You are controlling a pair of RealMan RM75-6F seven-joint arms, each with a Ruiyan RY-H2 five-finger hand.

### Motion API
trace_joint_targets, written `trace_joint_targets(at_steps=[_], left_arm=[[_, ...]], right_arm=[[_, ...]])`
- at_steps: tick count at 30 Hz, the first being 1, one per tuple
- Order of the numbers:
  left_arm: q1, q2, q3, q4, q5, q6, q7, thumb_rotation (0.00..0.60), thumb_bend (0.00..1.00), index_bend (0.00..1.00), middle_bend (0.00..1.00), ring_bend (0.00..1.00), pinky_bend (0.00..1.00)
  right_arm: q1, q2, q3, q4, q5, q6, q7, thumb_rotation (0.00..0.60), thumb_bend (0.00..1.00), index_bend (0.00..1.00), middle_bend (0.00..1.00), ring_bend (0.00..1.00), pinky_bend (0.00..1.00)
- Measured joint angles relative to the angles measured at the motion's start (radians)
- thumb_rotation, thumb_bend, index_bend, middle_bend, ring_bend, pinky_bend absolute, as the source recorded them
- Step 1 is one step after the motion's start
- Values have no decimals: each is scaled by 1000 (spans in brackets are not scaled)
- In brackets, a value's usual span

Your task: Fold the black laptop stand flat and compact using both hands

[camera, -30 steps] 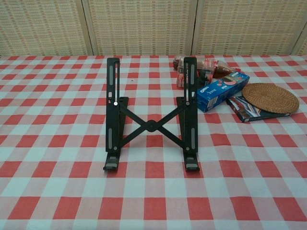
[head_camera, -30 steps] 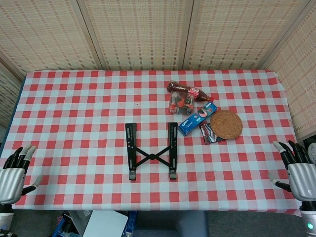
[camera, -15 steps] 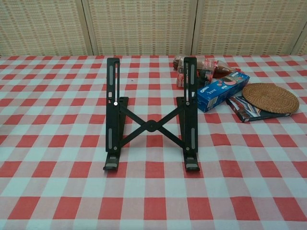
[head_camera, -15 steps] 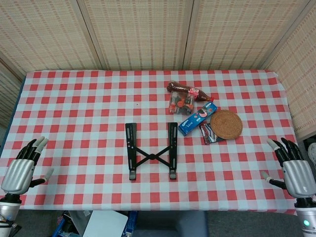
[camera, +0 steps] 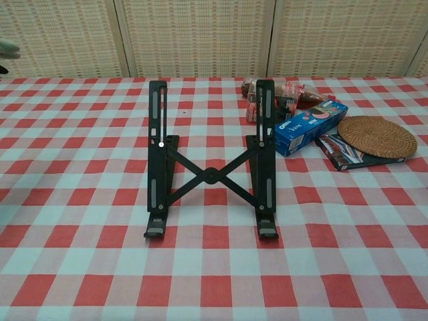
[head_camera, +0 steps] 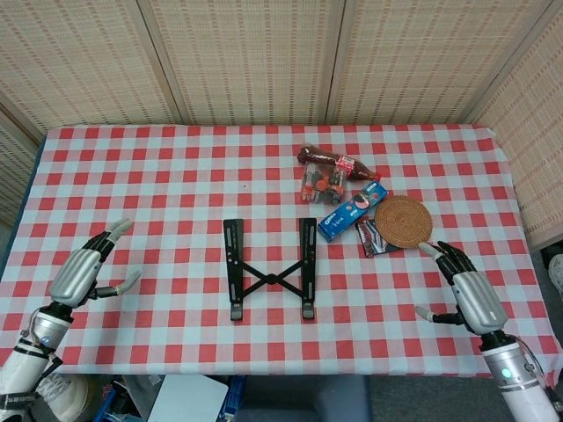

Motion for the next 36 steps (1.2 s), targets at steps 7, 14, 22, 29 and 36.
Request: trace_joint_targets(at_steps=[7, 14, 22, 29, 36], left_arm=[[-96, -5, -22, 26, -10, -113, -222, 4, 229, 64, 56, 155, 188], [-214, -51, -42, 96, -23, -236, -401, 5, 229, 72, 69, 165, 232], [-288, -108, -56, 139, -61, -312, -477, 17, 229, 89, 86, 175, 238], [-339, -157, -69, 172, -97, -371, -544, 28, 229, 108, 109, 199, 277], [-385, -203, -88, 211, -136, -431, -609, 51, 229, 125, 138, 223, 287]], right_arm=[[72, -43, 28, -38, 68, -107, 204, 600, 34, 30, 101, 26, 73], [160, -94, 73, -54, 175, -233, 266, 600, 35, 29, 101, 26, 73], [228, -162, 127, -42, 276, -325, 327, 600, 34, 29, 102, 25, 73], [282, -242, 163, 14, 366, -381, 328, 600, 34, 29, 102, 25, 73], [323, -308, 188, 71, 399, -411, 315, 600, 34, 29, 102, 25, 73]])
